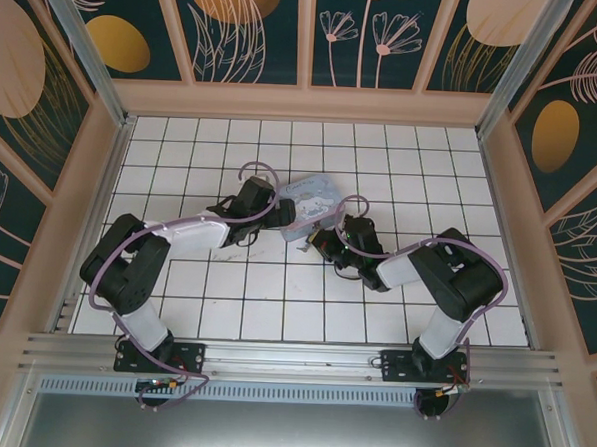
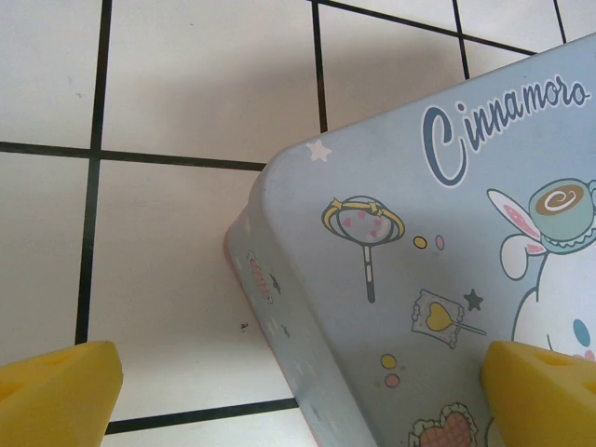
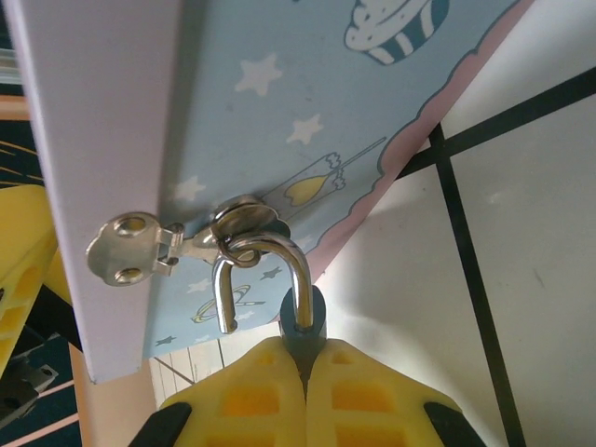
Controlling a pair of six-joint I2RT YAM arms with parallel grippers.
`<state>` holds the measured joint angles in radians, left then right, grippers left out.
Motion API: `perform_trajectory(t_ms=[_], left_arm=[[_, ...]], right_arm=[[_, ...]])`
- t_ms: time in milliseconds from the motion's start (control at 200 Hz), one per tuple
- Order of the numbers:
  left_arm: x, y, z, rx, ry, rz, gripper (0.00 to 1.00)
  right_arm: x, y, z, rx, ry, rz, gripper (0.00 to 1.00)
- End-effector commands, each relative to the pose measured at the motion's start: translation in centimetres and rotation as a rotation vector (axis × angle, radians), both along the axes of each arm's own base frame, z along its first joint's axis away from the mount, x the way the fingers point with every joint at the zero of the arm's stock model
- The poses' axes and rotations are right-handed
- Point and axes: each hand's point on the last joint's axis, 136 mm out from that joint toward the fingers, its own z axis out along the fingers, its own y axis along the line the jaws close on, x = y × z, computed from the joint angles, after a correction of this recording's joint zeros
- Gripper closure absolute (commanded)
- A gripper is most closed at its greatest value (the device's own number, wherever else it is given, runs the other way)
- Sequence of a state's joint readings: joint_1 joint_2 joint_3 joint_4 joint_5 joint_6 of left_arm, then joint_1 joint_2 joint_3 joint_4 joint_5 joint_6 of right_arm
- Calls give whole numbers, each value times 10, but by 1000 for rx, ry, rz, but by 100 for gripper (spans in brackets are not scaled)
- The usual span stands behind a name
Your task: Unlock the padlock with the key
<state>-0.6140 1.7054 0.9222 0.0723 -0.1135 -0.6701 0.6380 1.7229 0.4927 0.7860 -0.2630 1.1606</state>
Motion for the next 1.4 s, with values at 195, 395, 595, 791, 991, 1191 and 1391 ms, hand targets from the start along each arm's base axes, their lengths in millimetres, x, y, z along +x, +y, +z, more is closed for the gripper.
perform_trajectory(t_ms=[195,395,595,791,991,1191,1391], left_arm=[[-39,27,-68,167,188,-6,1],[-42,26,-79,169,213,-17,2],[-46,22,-91,165,245,-36,3],[-50,22,-98,170,262,-48,4],[-51,22,-104,175,274,-49,4],[-51,21,-107,177,282,-50,4],[-49,20,-107,178,281,-51,4]], right_arm=[[17,-4,21,53,-52,-75,100],[26,-24,22,62,-64,-130,100],[31,-25,33,132,-112,-130,100],[46,-32,39,172,-134,-147,100],[62,-43,36,139,-138,-174,100],[80,-69,5,-53,-24,-129,100],[82,-66,4,-118,-12,-39,100]])
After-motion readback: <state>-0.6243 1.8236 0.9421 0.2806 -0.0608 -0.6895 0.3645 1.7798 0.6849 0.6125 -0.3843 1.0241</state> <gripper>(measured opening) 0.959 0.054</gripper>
